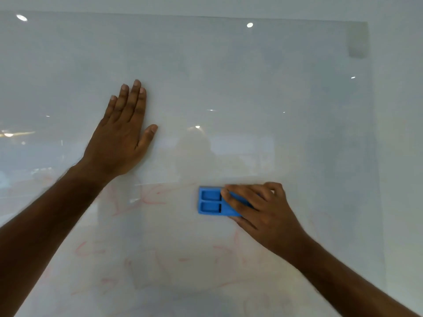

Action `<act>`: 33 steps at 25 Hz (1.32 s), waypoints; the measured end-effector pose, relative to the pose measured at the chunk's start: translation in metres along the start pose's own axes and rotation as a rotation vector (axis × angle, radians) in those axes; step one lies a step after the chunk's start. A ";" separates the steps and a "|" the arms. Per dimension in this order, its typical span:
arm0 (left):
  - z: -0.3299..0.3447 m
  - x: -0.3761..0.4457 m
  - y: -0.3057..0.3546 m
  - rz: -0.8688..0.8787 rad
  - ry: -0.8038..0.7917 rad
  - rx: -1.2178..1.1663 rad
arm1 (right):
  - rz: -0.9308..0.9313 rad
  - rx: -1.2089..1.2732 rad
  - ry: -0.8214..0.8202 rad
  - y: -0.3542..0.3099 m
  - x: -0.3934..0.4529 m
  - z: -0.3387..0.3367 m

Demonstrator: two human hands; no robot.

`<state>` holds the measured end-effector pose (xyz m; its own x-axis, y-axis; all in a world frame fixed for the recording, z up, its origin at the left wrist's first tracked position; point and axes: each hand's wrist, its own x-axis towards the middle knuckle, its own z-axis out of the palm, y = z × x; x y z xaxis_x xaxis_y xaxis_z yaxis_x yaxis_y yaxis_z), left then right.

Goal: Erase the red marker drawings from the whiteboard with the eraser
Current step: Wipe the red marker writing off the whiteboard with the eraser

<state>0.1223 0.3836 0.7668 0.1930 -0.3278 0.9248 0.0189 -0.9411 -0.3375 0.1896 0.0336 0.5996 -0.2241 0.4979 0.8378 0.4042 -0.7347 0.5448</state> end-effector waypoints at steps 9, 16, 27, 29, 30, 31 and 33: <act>0.002 0.001 -0.001 -0.015 -0.013 -0.013 | 0.226 -0.001 0.101 0.034 0.071 0.008; -0.010 -0.012 -0.016 0.036 -0.089 -0.003 | 0.031 0.062 0.052 -0.034 0.062 0.019; -0.016 -0.061 -0.050 0.041 -0.063 -0.007 | 0.285 0.165 0.120 -0.015 0.103 0.015; -0.015 -0.062 -0.054 0.031 -0.037 -0.015 | 0.218 0.179 0.102 -0.044 0.111 0.022; -0.015 -0.061 -0.055 0.028 -0.027 -0.024 | 0.172 0.174 0.077 -0.056 0.107 0.024; -0.014 -0.060 -0.057 0.029 -0.021 -0.034 | 0.121 0.164 0.045 -0.067 0.099 0.024; -0.016 -0.053 -0.068 0.014 -0.016 -0.038 | 0.014 0.131 -0.011 -0.077 0.076 0.022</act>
<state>0.0948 0.4635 0.7430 0.2087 -0.3403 0.9169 -0.0209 -0.9388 -0.3437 0.1610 0.1381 0.6203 -0.2080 0.4933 0.8446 0.5201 -0.6755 0.5227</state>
